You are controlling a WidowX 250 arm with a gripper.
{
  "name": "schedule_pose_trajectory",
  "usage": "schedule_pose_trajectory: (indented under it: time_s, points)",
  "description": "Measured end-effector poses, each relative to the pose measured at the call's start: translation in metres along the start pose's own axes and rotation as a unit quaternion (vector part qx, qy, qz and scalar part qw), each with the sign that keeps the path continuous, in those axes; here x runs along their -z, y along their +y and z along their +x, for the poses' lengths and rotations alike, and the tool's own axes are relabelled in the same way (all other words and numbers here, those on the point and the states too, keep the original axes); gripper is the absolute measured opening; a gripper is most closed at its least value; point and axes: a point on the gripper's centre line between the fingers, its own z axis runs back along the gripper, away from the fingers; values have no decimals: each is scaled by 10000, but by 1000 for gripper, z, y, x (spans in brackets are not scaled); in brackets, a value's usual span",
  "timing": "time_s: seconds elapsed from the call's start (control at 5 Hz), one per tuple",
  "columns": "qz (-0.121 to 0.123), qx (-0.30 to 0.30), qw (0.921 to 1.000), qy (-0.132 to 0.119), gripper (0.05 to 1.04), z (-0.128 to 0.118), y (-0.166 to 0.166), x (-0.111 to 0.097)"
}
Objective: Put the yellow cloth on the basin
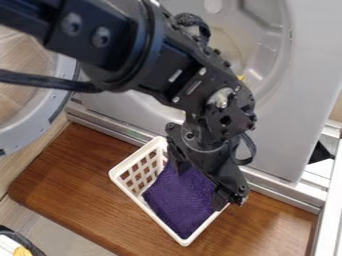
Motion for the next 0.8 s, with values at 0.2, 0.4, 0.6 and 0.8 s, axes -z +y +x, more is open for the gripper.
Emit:
schedule_pose_trajectory:
  time_s: [0.2,0.4,0.6,0.8]
  points:
    - [-21,-3,10000,76,1001,-3,-1,3]
    - [-31,-277,9995,126,1001,-4,15,5]
    - [-76,-374,9988,294,1001,-4,31,10]
    - [-100,-497,9978,423,1001,-4,43,22]
